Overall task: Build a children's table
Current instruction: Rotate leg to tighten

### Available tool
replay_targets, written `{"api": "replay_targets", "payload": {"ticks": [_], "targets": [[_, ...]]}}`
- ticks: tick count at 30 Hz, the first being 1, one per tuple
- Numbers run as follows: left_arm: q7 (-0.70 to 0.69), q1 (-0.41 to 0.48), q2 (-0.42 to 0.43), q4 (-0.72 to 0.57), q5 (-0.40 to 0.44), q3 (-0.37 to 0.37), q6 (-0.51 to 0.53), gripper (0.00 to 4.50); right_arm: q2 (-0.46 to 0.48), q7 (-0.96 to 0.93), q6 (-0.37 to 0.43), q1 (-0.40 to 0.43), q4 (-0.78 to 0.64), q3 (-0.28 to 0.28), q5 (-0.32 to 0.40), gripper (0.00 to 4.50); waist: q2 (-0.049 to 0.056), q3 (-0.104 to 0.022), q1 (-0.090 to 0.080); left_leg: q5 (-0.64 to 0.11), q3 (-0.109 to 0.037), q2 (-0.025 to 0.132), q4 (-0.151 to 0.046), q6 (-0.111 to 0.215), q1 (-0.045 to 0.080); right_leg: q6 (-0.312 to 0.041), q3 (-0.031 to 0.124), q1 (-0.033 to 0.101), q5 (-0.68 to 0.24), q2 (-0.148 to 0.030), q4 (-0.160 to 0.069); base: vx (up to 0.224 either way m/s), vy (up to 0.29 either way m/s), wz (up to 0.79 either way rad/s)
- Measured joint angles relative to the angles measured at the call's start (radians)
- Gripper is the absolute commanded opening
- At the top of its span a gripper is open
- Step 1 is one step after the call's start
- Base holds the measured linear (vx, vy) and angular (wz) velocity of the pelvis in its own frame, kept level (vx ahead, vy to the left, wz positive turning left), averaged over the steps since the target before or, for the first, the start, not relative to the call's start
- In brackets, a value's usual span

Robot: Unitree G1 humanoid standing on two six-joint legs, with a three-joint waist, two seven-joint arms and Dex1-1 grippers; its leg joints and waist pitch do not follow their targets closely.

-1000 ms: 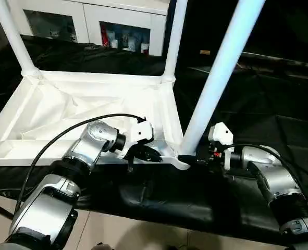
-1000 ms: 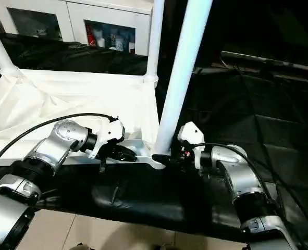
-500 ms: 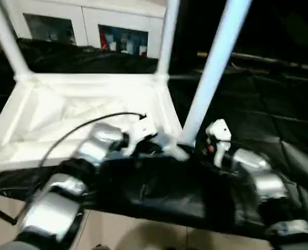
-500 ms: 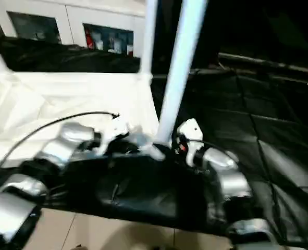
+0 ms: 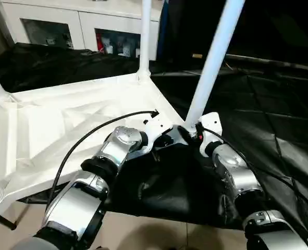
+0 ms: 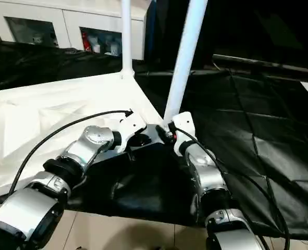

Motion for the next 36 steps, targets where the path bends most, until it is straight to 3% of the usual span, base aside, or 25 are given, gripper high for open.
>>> {"api": "replay_targets", "payload": {"ticks": [7, 17, 22, 28, 36], "targets": [[-0.208, 0.027, 0.093, -0.06, -0.038, 0.006, -0.017, 0.0, -0.137, 0.355, -0.046, 0.052, -0.066, 0.035, 0.061, 3.45, 0.001, 0.0, 0.003, 0.0, 0.0, 0.001, -0.009, 0.0, 0.001, -0.001, -0.002, -0.002, 0.006, 0.001, 0.002, 0.0, 0.0, 0.0], [-0.518, 0.074, 0.21, -0.171, -0.095, -0.017, 0.009, 0.0, -0.258, 0.698, 0.017, 0.074, -0.162, 0.095, 0.131, 3.45, -0.002, 0.002, 0.006, 0.002, 0.003, 0.002, -0.006, 0.005, -0.003, -0.004, 0.0, -0.006, 0.005, 0.001, 0.001, 0.0, 0.0, 0.0], [-0.562, 0.075, 0.222, -0.177, -0.101, -0.023, 0.014, 0.0, -0.269, 0.736, 0.02, 0.076, -0.167, 0.127, 0.123, 3.45, -0.002, 0.002, 0.013, 0.001, 0.004, 0.002, -0.002, 0.004, -0.003, -0.005, 0.0, -0.008, 0.005, 0.001, 0.002, 0.0, 0.0, 0.0], [-0.566, 0.076, 0.227, -0.18, -0.103, -0.022, 0.018, 0.0, -0.263, 0.728, 0.05, 0.084, -0.183, 0.122, 0.132, 2.85, -0.002, 0.002, 0.012, 0.001, 0.004, 0.002, -0.002, 0.003, -0.003, -0.005, 0.0, -0.008, 0.005, 0.001, 0.003, 0.0, 0.0, 0.0], [-0.577, 0.088, 0.228, -0.195, -0.104, -0.022, 0.021, 0.0, -0.245, 0.719, 0.062, 0.12, -0.209, 0.109, 0.153, 2.72, -0.001, 0.002, 0.012, 0.001, 0.004, 0.002, -0.002, 0.003, -0.002, -0.005, 0.001, -0.007, 0.005, 0.001, 0.004, 0.0, 0.0, 0.0]]}}
